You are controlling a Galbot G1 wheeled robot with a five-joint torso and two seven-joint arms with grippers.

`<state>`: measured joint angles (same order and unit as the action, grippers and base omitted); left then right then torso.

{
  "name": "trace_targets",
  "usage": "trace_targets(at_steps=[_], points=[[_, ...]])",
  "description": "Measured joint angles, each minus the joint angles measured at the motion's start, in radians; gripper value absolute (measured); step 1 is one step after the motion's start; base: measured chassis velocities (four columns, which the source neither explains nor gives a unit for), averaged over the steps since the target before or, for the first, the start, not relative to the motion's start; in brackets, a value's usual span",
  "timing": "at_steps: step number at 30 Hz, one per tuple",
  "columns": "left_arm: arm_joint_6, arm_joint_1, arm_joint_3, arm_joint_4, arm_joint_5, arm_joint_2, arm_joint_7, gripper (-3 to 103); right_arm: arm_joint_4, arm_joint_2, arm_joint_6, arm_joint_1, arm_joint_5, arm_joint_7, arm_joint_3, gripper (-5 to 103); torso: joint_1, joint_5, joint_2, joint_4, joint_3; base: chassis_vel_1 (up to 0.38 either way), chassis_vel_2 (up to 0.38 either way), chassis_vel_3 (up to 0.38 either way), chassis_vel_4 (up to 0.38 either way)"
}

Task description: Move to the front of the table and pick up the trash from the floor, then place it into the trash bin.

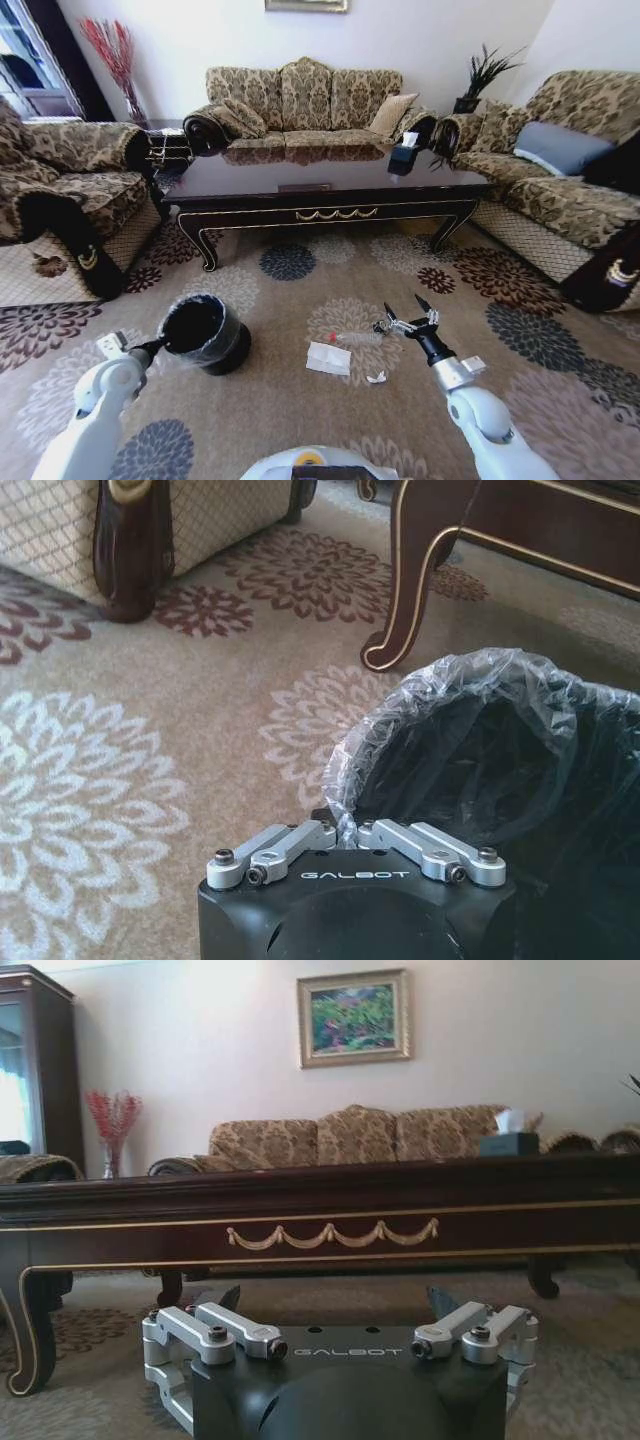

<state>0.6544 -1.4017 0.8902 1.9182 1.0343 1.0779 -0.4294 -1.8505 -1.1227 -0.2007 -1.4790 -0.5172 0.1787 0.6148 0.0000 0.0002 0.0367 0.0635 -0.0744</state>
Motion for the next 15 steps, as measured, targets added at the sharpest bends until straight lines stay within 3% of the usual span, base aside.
trace_targets(at_steps=[5, 7, 9, 15], points=[[0.007, -0.033, 0.001, 0.056, -0.004, -0.001, 0.0, 4, 0.057, -0.015, 0.021, 0.031, -0.04, -0.049, -0.018, 100, 0.0, -0.0002, 0.0, 0.0017, 0.0, 0.0, 0.0, 0.0, 0.0], [0.007, -0.053, 0.005, 0.079, -0.005, 0.001, 0.002, 4, 0.105, -0.01, 0.033, 0.062, -0.042, -0.07, -0.033, 100, 0.0, 0.0, 0.0, 0.0002, 0.0, 0.0, 0.0, 0.0, 0.0], [0.007, -0.063, 0.008, 0.09, -0.006, 0.001, 0.002, 4, 0.13, -0.006, 0.037, 0.075, -0.042, -0.079, -0.041, 100, 0.0, -0.0002, 0.0, 0.0011, 0.0, 0.0, 0.0, 0.0, 0.0], [0.007, -0.131, 0.051, 0.158, -0.01, 0.026, 0.003, 4, 0.272, 0.01, 0.092, 0.18, -0.05, -0.119, -0.114, 100, 0.0, 0.0001, 0.0, 0.0001, 0.0, 0.0, 0.0, 0.0, 0.0]])
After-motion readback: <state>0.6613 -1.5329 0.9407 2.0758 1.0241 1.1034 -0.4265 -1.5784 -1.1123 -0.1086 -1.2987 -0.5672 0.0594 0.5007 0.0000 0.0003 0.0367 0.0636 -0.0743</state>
